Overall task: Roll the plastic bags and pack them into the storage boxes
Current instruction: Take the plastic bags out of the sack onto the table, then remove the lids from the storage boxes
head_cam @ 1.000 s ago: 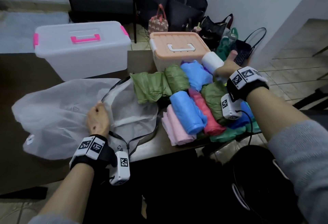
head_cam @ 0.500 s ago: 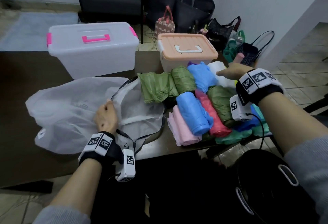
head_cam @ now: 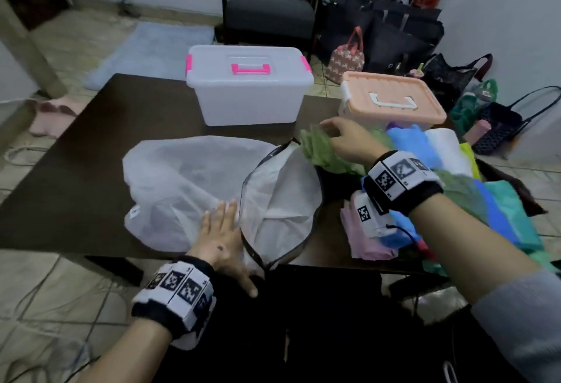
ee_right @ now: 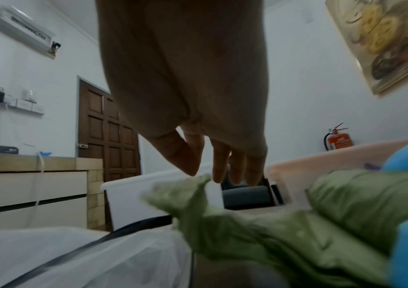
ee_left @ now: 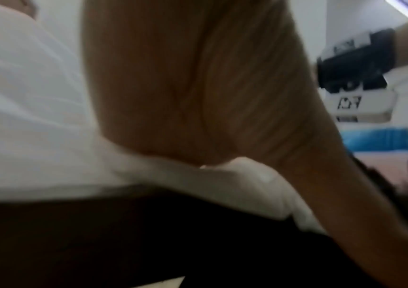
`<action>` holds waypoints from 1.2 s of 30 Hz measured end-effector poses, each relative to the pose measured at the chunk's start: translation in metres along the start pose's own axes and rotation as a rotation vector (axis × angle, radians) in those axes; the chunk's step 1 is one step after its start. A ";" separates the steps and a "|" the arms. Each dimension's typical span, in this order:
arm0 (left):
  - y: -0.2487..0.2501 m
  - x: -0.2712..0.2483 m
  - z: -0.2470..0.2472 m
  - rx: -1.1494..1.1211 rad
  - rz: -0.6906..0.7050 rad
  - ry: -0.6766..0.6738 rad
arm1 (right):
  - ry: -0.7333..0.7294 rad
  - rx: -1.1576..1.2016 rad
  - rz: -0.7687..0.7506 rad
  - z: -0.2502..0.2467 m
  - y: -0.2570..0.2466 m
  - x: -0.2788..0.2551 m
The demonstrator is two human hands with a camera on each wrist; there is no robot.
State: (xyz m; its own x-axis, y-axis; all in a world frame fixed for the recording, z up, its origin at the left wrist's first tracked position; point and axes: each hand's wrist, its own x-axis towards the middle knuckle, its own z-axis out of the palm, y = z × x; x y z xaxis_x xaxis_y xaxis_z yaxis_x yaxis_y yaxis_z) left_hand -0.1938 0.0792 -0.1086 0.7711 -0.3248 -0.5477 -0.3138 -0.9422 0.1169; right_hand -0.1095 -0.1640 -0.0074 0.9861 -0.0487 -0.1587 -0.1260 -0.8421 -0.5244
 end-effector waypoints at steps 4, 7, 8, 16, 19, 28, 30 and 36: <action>-0.041 -0.010 0.009 -0.055 0.066 0.156 | -0.022 0.048 -0.072 0.029 -0.019 0.014; -0.057 -0.029 -0.005 -0.583 0.017 0.228 | -0.018 0.042 -0.093 0.043 -0.024 0.027; -0.063 -0.029 -0.008 -0.853 -0.022 0.283 | -0.014 0.028 -0.088 0.047 -0.024 0.032; -0.100 -0.022 -0.032 -2.018 -0.278 0.468 | -0.545 0.203 -0.253 0.071 -0.038 0.035; -0.106 -0.021 -0.036 -2.076 -0.307 0.469 | -0.451 0.812 -0.168 0.092 -0.069 0.029; -0.136 -0.013 -0.042 -1.134 -0.634 0.706 | -0.160 0.179 -0.007 0.144 -0.104 0.039; -0.133 -0.012 -0.042 -1.024 -0.665 0.811 | -0.162 0.050 0.043 0.150 -0.105 0.035; -0.129 -0.008 -0.046 -0.831 -0.677 0.981 | 0.088 -0.293 -0.589 0.162 -0.124 0.011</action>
State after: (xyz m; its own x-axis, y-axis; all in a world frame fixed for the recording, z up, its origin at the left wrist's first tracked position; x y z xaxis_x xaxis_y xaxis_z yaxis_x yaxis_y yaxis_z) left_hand -0.1343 0.1996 -0.0815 0.8064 0.5898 0.0439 0.3997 -0.5983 0.6945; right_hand -0.1006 0.0272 -0.0795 0.8877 0.4315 0.1608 0.4596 -0.8519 -0.2511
